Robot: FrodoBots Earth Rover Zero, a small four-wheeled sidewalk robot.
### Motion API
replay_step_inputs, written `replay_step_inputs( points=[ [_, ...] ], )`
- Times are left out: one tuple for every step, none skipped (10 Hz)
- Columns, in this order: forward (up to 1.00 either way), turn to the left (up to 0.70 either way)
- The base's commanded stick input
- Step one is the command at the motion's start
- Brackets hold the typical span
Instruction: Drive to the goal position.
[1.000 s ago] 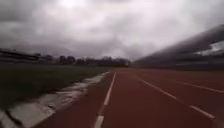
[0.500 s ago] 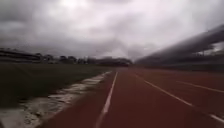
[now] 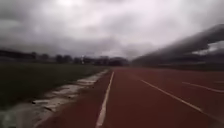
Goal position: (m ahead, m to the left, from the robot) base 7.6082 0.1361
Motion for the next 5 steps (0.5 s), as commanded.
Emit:
replay_step_inputs(
  points=[
    [0.70, -0.11],
    [0.70, 0.00],
    [0.70, 0.00],
    [0.70, 0.00],
    [0.70, 0.00]
  ],
)
